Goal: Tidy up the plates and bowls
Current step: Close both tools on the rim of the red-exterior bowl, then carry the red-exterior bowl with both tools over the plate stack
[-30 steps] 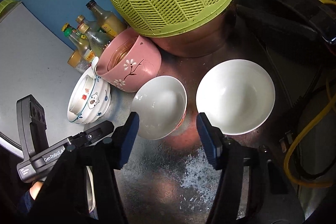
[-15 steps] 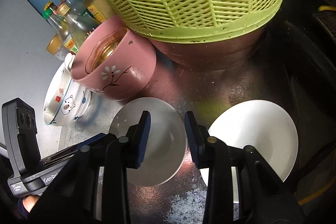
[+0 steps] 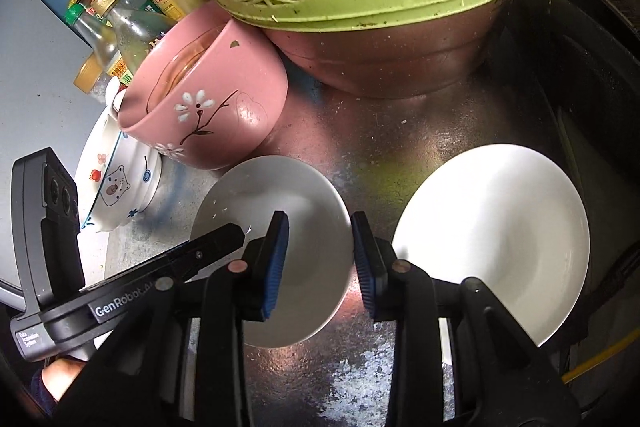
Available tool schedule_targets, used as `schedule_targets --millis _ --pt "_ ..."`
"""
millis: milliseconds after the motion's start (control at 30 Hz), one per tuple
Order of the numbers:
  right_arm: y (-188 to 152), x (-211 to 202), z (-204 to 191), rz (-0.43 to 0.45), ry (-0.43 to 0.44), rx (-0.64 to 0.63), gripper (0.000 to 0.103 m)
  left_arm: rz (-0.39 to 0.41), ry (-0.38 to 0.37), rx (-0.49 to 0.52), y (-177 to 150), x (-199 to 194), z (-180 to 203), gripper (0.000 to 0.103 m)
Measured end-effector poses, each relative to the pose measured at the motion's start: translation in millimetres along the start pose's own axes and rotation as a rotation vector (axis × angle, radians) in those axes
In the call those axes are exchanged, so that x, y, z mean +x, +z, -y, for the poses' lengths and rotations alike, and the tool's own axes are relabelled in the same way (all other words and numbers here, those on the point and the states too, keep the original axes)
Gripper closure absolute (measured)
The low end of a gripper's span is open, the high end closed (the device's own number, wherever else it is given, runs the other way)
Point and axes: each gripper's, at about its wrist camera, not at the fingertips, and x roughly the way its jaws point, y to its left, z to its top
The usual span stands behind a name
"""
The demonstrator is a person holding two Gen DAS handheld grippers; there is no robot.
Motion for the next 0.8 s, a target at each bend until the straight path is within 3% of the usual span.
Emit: schedule_targets --millis 67,333,500,800 --pt "-4 -1 1 -0.007 0.017 0.015 0.070 0.001 -0.004 0.016 -1 0 3 0.097" --pt "-25 1 4 -0.030 0.026 0.051 0.071 0.003 -0.003 0.037 -5 -8 1 0.097" --pt "-30 7 9 -0.031 0.023 0.090 0.087 0.005 0.004 0.053 3 -2 4 0.096" --pt "-33 -1 5 0.008 0.026 0.096 0.088 0.028 0.024 0.116 -5 -15 9 0.097"
